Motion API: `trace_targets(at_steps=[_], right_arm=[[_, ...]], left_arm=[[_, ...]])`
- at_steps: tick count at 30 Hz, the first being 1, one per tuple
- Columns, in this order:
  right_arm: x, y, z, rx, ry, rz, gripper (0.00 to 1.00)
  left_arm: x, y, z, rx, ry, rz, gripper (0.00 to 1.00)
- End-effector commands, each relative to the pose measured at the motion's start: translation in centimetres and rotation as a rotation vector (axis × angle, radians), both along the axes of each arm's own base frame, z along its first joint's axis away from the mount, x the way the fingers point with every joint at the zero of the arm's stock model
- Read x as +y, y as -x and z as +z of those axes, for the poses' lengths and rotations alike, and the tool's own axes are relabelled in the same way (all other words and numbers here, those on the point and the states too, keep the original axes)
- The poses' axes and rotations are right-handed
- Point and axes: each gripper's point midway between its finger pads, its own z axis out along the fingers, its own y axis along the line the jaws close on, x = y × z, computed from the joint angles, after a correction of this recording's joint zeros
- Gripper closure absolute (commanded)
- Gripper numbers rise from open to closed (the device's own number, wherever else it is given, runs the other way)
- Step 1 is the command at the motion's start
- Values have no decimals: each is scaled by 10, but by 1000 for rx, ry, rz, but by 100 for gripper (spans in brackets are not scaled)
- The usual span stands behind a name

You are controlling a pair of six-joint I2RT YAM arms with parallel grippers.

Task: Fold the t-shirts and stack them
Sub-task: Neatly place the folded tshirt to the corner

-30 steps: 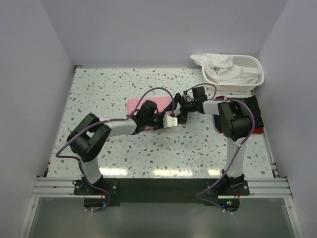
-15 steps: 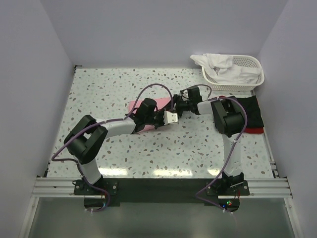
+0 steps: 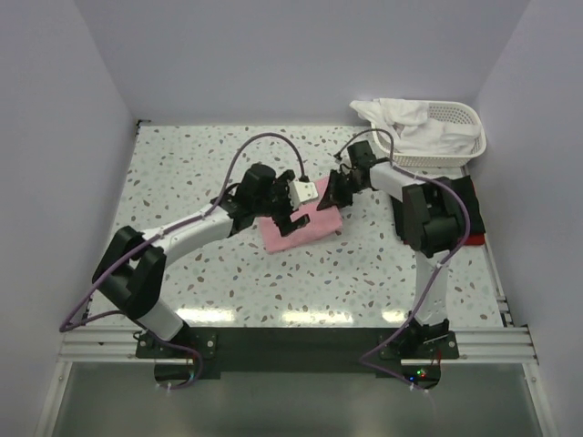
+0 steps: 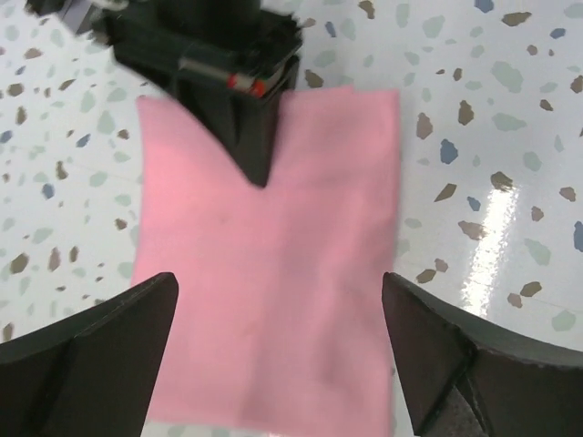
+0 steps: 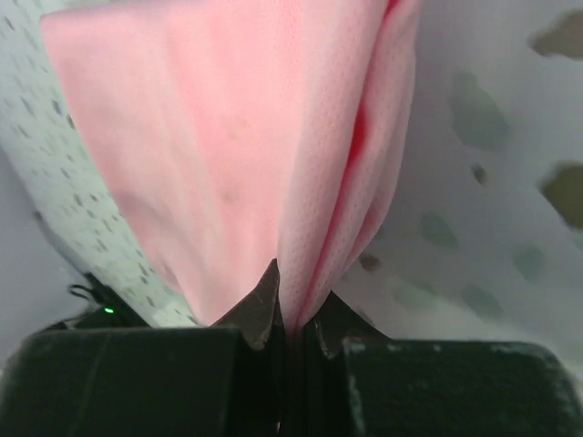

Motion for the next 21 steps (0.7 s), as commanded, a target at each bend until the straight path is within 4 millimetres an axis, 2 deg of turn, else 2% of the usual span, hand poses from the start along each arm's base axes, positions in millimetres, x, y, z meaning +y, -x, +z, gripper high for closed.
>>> trace_targets(at_steps=[1,2,3,7,9,14,18,21], right_arm=[[-65,14,43,-98,214,126,100],[-69,16,48,-112,236,144,100],[-85,15,61,-137,273,160,100],[-125,13,85,-180,354,162,100],[-148,6,98,-218,419,144,100],[-196,4,127,-272,538,114,100],[-221,7,150,-305,615,95,100],[-227,10,164,-331,654,95,100]], left_arm=[[21,-9,33,16,0,120,0],[23,-9,33,32,-8,127,0],[30,-10,31,45,-38,147,0],[47,-18,26,12,-110,204,0],[53,-20,22,-3,-131,211,0],[56,-20,10,9,-163,204,0],[55,-23,6,6,-164,214,0],[54,-24,4,6,-161,211,0]])
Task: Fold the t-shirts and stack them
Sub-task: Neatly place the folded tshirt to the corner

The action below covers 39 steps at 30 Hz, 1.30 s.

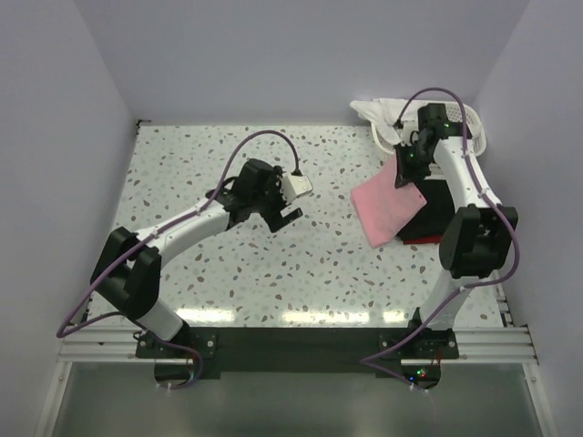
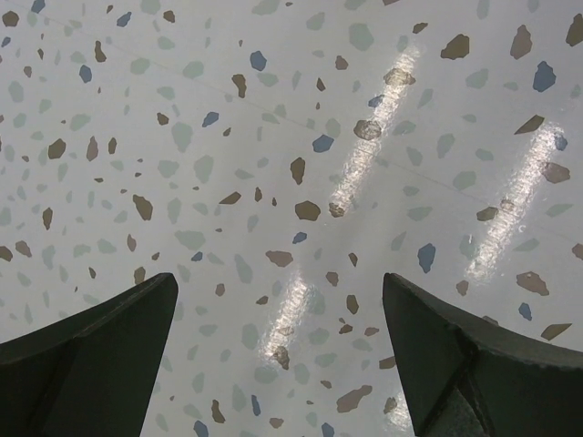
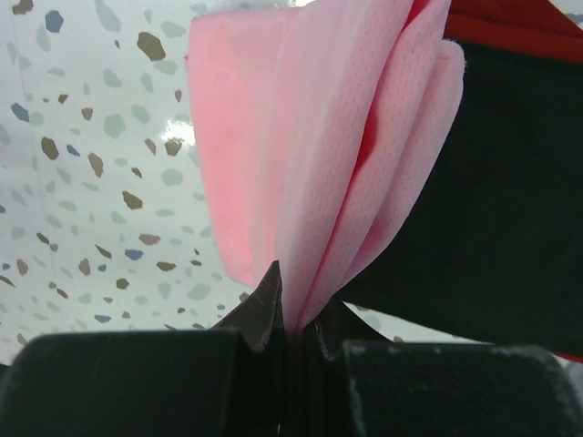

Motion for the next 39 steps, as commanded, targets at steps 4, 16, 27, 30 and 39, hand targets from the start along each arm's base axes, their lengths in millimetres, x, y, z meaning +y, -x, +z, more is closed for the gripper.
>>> trace_targets(at_steps=[4,16,27,30,39], right_arm=[[-35,10,58,-108,120,-22,100],[-47,17,90,-169,152,-65,100],[-90,16,70,-153,192,-82,100],[-107,9,54,-159,210,-96,100],[-172,-6,17,-162,300,-159,100]], left_arm=[[-1,-9,-3,-26,0,0,0],[0,-10,-6,-31,-2,-13,0],[4,-7,-7,-27,-11,-16,0],[4,-9,-7,-27,-20,-13,0],[10,-20,-4,-14,-50,20,0]])
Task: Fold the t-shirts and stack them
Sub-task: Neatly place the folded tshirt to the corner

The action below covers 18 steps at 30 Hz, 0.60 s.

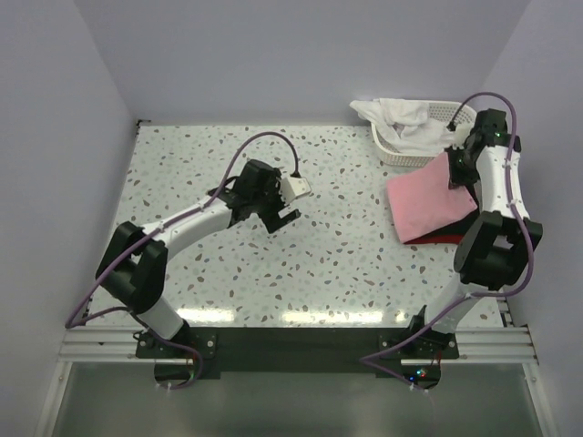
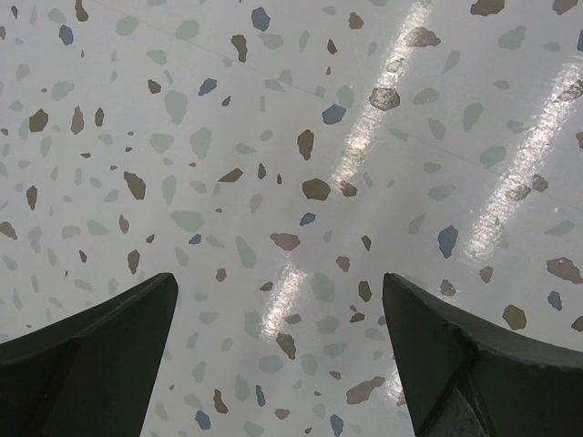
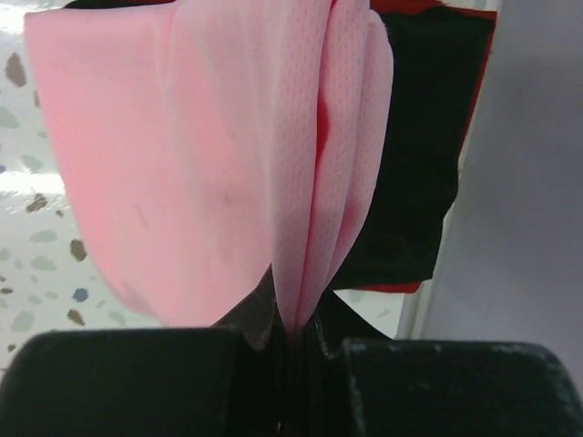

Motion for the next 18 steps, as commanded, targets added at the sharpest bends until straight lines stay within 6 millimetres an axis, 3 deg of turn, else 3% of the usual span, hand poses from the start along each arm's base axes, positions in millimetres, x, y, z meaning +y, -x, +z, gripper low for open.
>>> trace_targets(at_steps=[1,16,18], right_arm=[[-36,-20,-4,-71,85,-15,100],[-85,-21,-67,3,128,-87,99],[-90,-19,-70,32,123,-91,77]], left_arm=[[-1,-17,17,-44,5,10,0],[0,-28,17,28,-22,36,0],[3,-31,16,65,-2,52,0]])
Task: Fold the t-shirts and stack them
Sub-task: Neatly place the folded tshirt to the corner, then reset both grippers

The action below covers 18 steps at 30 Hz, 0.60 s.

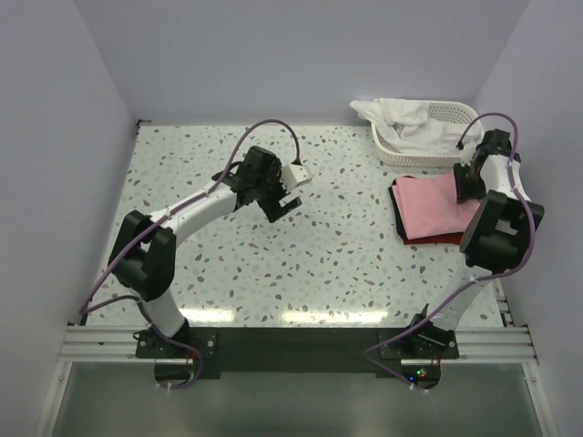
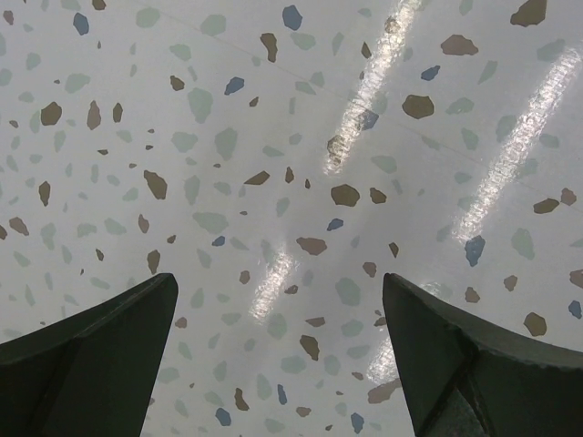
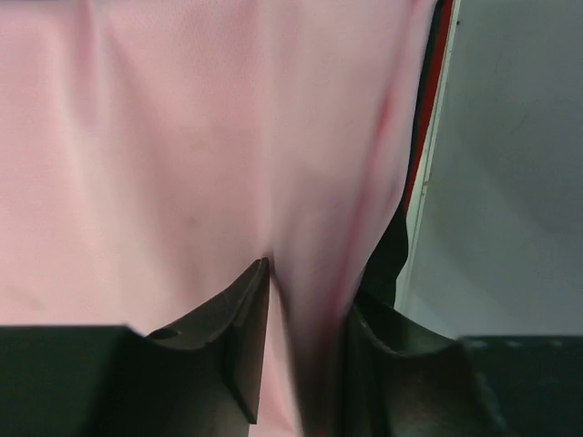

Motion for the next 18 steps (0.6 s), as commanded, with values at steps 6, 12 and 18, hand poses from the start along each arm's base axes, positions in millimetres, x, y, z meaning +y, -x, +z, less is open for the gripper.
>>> trace_targets(at_steps=[6,12,18], right_arm=[[-37,-9,48,-87,89,-22,1],[11,-8,99,-163,-84,86,1],[110,-23,117,-202,-231,225,1]], left_arm=[[26,-30,25,138,145,137,0],[62,-52,38,204,262,292,0],[104,-74,53,327,422,423,0]])
